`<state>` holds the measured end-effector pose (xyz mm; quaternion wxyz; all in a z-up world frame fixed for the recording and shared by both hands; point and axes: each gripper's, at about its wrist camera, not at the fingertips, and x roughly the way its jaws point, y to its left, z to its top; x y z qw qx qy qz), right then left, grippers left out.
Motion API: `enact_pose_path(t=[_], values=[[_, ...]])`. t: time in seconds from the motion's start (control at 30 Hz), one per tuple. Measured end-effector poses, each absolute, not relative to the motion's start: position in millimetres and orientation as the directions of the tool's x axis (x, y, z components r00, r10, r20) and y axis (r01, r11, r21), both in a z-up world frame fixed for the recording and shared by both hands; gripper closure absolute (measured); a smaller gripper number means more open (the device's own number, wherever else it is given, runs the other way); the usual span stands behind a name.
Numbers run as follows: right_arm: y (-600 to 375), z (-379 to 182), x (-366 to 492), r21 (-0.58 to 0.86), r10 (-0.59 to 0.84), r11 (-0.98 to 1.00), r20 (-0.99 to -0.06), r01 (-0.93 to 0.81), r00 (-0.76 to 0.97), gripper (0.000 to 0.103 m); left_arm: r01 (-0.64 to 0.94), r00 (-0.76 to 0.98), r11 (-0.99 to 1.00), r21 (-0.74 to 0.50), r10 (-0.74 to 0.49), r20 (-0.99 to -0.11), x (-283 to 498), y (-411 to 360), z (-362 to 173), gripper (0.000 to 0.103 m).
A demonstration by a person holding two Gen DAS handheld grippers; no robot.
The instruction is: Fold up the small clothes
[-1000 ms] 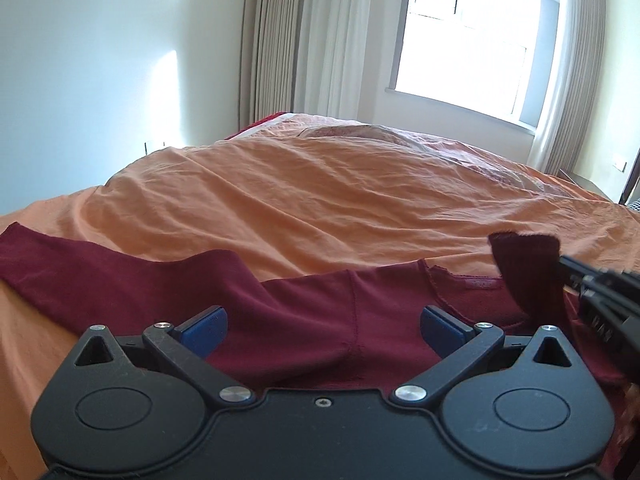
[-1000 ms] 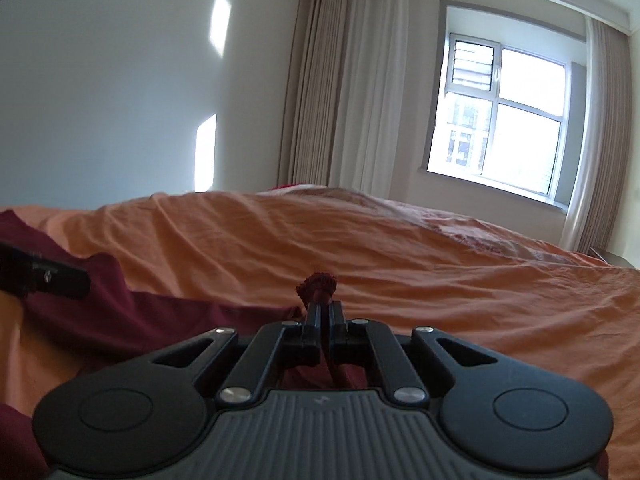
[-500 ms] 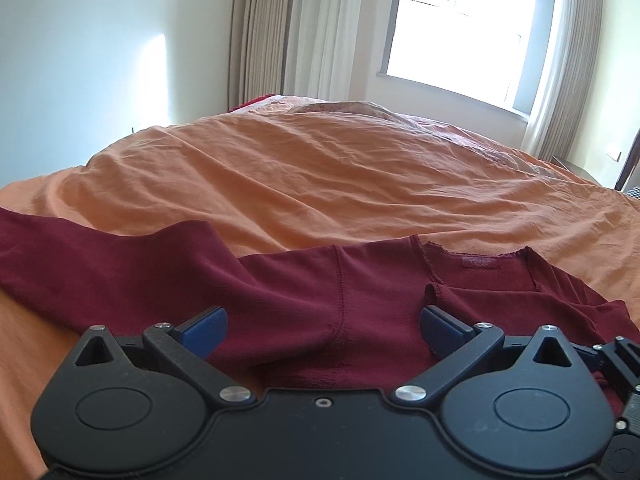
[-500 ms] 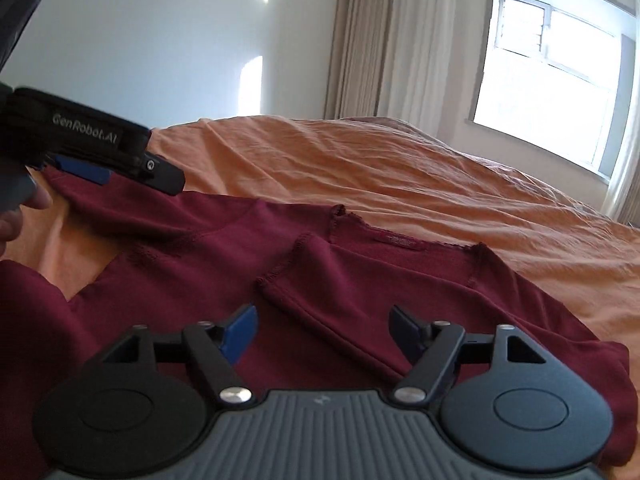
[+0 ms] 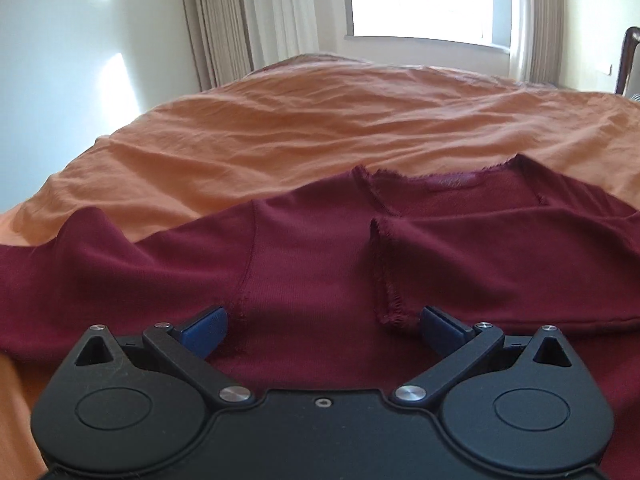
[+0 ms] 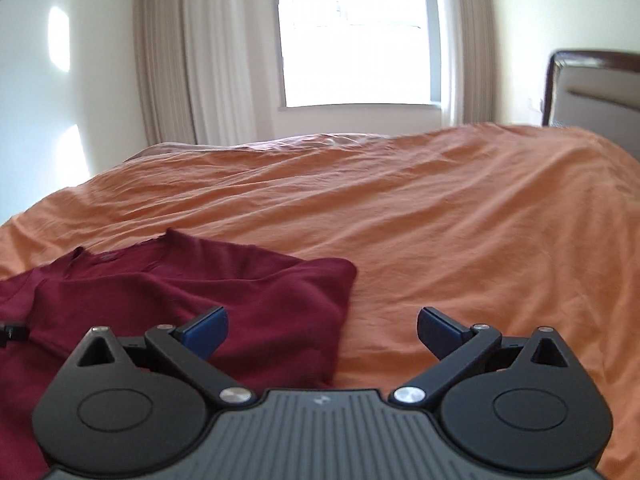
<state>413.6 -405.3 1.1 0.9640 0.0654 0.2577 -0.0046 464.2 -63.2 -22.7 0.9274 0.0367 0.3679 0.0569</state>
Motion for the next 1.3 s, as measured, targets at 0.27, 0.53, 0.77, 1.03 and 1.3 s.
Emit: enact_pose_path(t=[0.27,0.53,0.77,1.03,1.3], values=[[-446.9,-18.8,430.3,0.314,0.099,0.947,-0.48,0.065,0.872,0.005,-0.091,0.727,0.993,0.08,0.121,-0.676,460.6,-55.4,-35.1,0.0],[-418.1,-14.1,465.5,0.318,0.188,0.948,-0.504,-0.021,0.843,0.022,-0.091,0.728,0.993,0.078,0.12,-0.675,460.5,-55.6,-35.1,0.0],[-410.6,-17.0,474.4,0.273,0.148,0.962,-0.537,0.005,0.831,0.092,-0.092,0.729,0.994,0.057,0.106,-0.676,460.9,-53.7,-37.5,0.0],[-422.8,-23.1,474.2,0.323,0.155,0.946,-0.544,0.036,0.824,0.083,-0.09,0.732,0.995,0.052,0.101,-0.674,460.9,-52.0,-38.8,0.0],[-418.8,-6.8,416.6,0.15,0.085,0.989,-0.517,-0.008,0.852,0.03,-0.09,0.734,0.995,0.046,0.097,-0.673,461.5,-52.3,-39.7,0.0]])
